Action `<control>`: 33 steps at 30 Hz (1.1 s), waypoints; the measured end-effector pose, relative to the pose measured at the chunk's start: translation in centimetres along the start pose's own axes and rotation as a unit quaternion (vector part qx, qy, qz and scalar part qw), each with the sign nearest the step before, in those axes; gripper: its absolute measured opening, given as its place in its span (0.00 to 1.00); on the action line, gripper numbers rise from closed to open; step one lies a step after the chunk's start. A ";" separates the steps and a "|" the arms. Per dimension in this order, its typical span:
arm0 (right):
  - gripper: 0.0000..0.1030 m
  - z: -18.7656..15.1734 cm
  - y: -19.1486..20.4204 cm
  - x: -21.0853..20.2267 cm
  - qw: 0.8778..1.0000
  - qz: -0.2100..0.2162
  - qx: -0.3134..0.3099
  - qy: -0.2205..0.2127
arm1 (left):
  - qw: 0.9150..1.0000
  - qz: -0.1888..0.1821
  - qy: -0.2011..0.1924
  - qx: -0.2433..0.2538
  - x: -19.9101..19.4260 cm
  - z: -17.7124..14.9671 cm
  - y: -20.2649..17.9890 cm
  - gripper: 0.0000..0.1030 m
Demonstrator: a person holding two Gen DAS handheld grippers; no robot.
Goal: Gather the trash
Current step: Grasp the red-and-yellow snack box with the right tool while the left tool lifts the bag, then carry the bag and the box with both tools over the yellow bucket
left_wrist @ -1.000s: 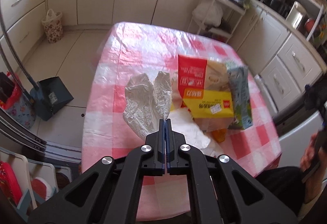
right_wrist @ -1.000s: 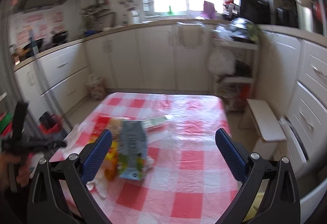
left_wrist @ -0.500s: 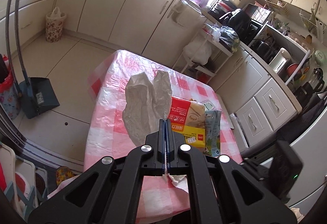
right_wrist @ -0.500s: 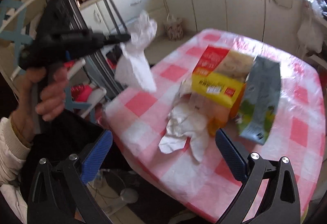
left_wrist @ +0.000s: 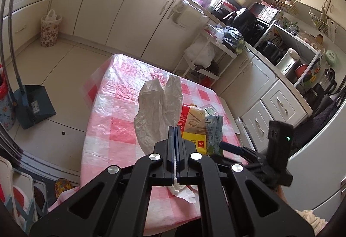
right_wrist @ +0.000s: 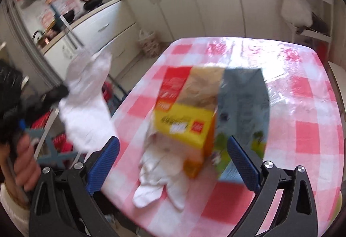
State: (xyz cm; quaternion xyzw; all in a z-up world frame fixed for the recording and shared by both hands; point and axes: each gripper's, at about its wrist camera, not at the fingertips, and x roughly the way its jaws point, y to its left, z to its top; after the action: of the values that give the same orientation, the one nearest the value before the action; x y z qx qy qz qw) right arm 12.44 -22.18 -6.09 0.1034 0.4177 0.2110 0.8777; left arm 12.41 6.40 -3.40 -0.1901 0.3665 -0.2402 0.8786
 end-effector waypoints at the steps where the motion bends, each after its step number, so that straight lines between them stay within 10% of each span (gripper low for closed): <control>1: 0.93 0.3 -0.3 0.1 1.000 0.006 0.007 -0.001 | 1.000 -0.001 0.000 0.001 0.0 0.0 -0.1 0.01; 6: 0.93 0.7 -0.5 -0.2 0.997 0.073 0.018 -0.007 | 1.000 0.001 -0.001 0.011 -0.1 -0.1 -0.4 0.01; 12: 0.93 1.6 -2.5 0.8 0.999 -0.013 0.043 -0.002 | 1.000 -0.003 0.003 0.010 0.2 -0.1 -0.4 0.01; 28: 0.93 2.6 -1.7 5.0 0.999 -0.009 0.019 0.032 | 1.000 -0.003 0.013 0.018 1.1 -0.3 -1.0 0.01; 30: 0.87 3.0 -2.0 5.3 0.999 -0.006 0.022 0.032 | 1.000 -0.003 0.014 0.019 1.1 -0.3 -1.0 0.01; 33: 0.39 3.1 -2.1 5.7 0.999 0.006 0.026 0.042 | 1.000 0.000 0.017 0.020 1.4 -0.3 -0.9 0.01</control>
State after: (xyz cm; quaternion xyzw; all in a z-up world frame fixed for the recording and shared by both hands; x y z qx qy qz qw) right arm 18.60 -21.47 -8.83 0.1200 0.4592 0.2097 0.8548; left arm 12.80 4.81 -3.90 -0.1688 0.3766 -0.2508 0.8756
